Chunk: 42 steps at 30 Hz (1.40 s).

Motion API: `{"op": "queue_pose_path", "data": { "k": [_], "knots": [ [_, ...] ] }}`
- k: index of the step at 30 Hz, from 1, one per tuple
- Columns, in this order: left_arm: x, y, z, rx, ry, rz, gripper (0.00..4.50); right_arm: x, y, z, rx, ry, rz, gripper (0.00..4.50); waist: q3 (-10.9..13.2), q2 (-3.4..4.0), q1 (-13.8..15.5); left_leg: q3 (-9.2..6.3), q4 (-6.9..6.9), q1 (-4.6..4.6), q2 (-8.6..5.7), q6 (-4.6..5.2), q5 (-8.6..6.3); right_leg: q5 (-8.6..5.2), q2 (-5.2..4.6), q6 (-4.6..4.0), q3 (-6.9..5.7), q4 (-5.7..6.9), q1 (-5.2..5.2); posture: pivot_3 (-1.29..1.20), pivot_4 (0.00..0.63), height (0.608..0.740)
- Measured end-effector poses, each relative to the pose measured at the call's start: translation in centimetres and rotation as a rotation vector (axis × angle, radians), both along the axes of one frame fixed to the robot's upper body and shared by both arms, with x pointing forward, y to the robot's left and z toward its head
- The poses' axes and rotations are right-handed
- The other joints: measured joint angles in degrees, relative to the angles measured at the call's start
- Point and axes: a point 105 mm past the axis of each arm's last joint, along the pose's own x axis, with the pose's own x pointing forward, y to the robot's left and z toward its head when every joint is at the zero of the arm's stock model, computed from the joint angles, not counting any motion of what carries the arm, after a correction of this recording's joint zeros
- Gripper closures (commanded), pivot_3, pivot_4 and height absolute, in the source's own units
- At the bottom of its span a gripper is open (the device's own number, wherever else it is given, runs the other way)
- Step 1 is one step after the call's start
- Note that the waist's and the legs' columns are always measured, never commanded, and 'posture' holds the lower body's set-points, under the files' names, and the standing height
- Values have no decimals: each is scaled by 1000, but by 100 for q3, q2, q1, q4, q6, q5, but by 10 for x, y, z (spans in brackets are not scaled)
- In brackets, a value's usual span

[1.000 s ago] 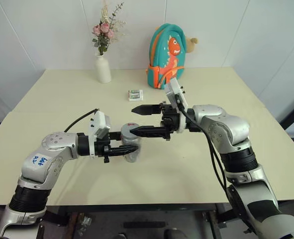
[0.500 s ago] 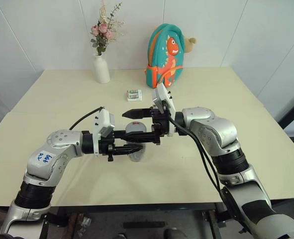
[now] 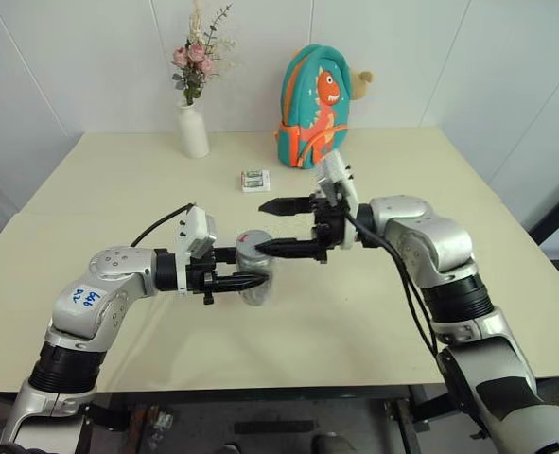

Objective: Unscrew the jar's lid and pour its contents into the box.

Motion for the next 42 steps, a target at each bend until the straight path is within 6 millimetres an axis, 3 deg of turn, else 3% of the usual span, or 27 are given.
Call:
{"op": "queue_pose_path", "data": {
  "k": [9,16,29,37,40,42],
  "knots": [
    [0,-2,1,-8,-10,-9,2530,-9,-8,3,10,42,82,29,0,0,-14,1,-2,-1,1,0,0,0,1,0,0,0,-1,0,150,740],
    [0,-2,1,-10,-10,-9,2530,-19,1,11,76,64,147,29,0,0,-12,0,0,0,2,0,0,0,1,0,0,3,-1,0,150,740],
    [0,-3,1,-12,-10,-10,2530,-28,29,-9,-13,29,191,29,0,0,-15,-1,0,0,3,0,0,0,2,0,0,5,-2,0,150,740],
    [-1,-3,0,-13,-9,-10,2530,-28,31,-10,-14,29,194,29,0,0,-9,-1,0,0,2,0,0,0,1,0,0,4,-2,0,150,740],
    [-1,-3,-1,-13,-6,-6,2530,-28,31,-10,-13,30,195,589,0,0,-10,-1,0,0,2,0,0,0,1,0,0,4,-2,0,150,740],
    [-1,-3,-1,-13,-6,-6,2530,-28,32,-10,-10,33,199,1197,0,0,-10,-1,0,0,2,0,0,0,1,0,0,4,-2,0,150,740]
  ]
}}
